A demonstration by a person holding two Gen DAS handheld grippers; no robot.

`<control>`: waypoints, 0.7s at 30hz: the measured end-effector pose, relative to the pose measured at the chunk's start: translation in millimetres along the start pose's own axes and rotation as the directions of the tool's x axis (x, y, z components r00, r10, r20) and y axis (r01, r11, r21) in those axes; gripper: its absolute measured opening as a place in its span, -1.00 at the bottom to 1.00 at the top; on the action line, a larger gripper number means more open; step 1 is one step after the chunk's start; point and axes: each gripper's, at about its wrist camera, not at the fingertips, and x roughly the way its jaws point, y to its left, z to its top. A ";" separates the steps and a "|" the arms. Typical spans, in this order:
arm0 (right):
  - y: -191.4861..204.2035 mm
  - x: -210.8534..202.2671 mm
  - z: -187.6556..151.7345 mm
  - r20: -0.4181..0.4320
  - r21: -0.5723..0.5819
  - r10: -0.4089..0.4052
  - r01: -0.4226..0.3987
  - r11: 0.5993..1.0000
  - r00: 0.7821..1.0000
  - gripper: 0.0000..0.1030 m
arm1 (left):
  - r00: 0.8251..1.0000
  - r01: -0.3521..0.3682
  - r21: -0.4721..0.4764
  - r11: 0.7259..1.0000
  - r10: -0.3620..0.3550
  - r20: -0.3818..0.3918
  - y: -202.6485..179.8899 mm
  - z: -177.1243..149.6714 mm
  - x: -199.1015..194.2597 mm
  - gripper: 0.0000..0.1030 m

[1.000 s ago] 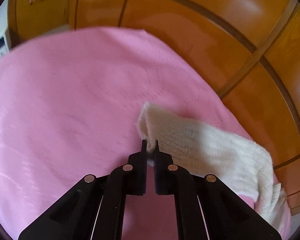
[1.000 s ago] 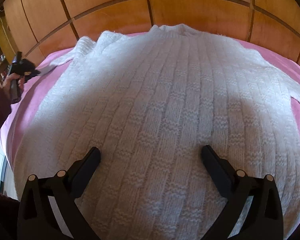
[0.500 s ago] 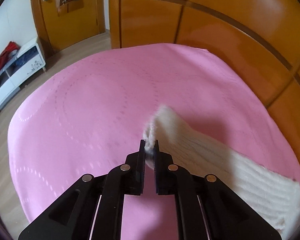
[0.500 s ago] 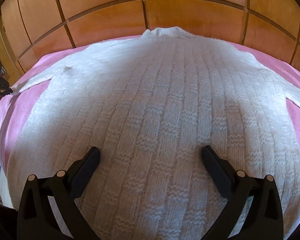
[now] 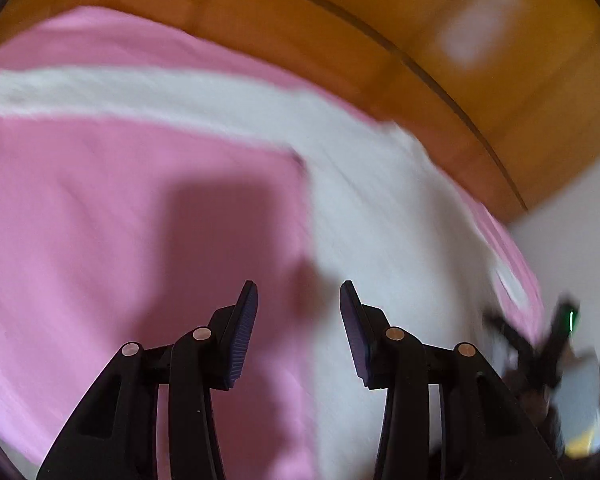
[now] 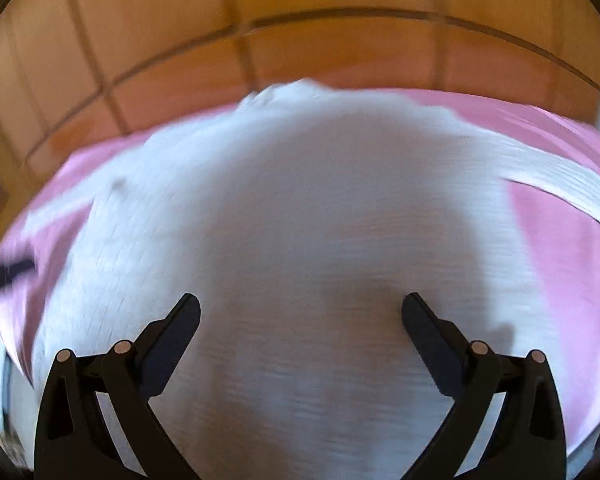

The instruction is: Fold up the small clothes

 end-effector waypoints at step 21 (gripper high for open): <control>-97.5 -54.9 -63.9 -0.108 0.103 -0.093 0.104 0.989 0.990 -0.22 | 0.988 -0.156 0.052 0.986 0.156 0.000 -38.7 -66.4 9.4 -0.74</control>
